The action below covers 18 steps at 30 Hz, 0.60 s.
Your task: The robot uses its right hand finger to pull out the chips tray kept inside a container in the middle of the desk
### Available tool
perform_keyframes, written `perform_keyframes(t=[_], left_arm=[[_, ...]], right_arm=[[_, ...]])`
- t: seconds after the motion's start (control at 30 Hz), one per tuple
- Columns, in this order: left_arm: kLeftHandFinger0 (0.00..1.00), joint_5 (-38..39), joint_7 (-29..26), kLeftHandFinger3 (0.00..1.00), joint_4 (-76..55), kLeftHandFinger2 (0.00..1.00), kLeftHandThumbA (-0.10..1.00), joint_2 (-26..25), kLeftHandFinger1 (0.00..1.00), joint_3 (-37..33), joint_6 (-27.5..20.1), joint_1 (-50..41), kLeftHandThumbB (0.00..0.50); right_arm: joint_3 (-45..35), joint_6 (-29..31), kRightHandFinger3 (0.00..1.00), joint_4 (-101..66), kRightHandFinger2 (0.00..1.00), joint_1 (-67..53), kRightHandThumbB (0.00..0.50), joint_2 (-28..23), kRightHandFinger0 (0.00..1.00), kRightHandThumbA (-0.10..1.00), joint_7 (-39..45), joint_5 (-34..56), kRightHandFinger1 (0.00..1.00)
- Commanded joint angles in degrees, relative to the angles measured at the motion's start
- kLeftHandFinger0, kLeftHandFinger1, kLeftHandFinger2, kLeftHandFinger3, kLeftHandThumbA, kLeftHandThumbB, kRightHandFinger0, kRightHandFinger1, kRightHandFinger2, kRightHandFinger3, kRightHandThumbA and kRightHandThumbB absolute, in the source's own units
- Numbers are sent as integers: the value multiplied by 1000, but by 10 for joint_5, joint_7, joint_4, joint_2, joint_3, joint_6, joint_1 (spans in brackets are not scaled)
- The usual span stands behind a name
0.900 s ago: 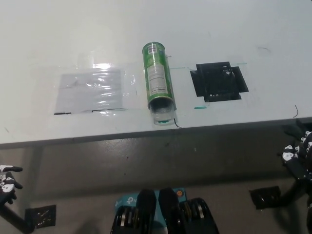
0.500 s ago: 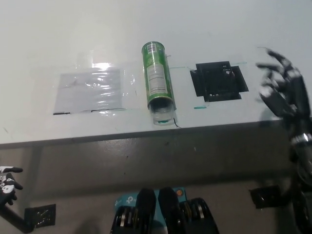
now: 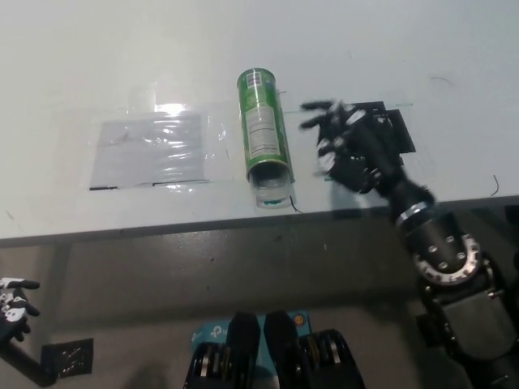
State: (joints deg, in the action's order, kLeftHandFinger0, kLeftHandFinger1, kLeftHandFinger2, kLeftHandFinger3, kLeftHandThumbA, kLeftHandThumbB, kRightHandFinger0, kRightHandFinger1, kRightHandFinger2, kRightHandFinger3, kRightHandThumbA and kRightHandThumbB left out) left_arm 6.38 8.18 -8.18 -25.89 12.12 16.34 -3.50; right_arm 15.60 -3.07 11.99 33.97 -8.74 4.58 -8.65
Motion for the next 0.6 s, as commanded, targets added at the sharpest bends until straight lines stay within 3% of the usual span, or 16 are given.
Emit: perform_keyframes(t=[0.0, 0.23, 0.37, 0.57], left_arm=[[284, 7, 11, 545, -21, 358, 208, -11, 277, 4, 1, 2, 0], [279, 8, 15, 537, -22, 361, 204, -13, 276, 7, 0, 1, 0], [271, 3, 15, 537, -24, 359, 204, -13, 270, 7, -4, 1, 0], [278, 4, 19, 547, -21, 365, 204, -16, 278, 9, -6, 3, 0]], right_arm=[[23, 71, 731, 22, 615, 37, 181, -1, 0, -100, 17, -40, 0], [49, 116, 665, 69, 598, 38, 169, -4, 0, -100, 36, -48, 0], [62, 120, 686, 81, 642, 39, 148, -12, 0, -100, 50, -61, 0], [55, 149, 661, 103, 604, 44, 159, -10, 0, -100, 41, -72, 0]])
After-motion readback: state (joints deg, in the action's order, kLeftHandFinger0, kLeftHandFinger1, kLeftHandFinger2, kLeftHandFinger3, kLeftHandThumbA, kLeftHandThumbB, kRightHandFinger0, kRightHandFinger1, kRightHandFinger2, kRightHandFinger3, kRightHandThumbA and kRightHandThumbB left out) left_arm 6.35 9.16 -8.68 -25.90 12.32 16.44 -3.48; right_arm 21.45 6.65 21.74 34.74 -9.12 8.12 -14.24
